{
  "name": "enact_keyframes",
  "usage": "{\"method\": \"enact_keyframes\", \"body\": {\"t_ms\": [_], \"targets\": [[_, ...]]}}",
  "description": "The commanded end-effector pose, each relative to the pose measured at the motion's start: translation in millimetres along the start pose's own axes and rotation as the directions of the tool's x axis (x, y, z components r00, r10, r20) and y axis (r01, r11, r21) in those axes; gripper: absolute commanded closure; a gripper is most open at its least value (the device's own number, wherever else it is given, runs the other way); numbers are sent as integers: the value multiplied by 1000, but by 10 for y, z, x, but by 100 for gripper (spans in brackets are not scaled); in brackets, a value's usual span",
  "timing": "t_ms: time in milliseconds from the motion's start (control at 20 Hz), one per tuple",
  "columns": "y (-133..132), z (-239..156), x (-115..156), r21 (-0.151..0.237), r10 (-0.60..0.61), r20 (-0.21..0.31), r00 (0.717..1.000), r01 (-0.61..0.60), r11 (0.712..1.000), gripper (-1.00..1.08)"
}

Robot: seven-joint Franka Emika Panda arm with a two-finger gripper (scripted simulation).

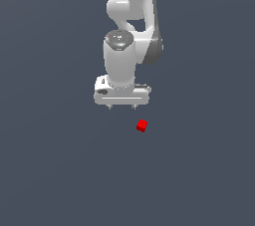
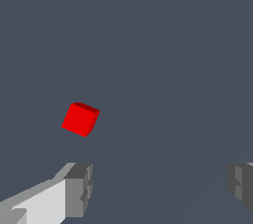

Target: Lift up the red cube by 0.2 meters.

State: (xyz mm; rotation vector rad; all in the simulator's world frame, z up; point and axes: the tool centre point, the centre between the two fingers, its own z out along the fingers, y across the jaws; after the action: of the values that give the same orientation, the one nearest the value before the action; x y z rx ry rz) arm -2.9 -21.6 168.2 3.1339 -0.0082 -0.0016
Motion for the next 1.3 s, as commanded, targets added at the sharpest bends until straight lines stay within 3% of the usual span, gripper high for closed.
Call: {"method": "enact_keyframes", "body": {"t_ms": [0,750,1250], "targets": [[0,0,0,0,0,0,1000,0,1000,-92],[-267,415,-23,2,112,0,994,-112,994,-92],[-689,1071,19,4,284,1,959,-284,959,-92]]}}
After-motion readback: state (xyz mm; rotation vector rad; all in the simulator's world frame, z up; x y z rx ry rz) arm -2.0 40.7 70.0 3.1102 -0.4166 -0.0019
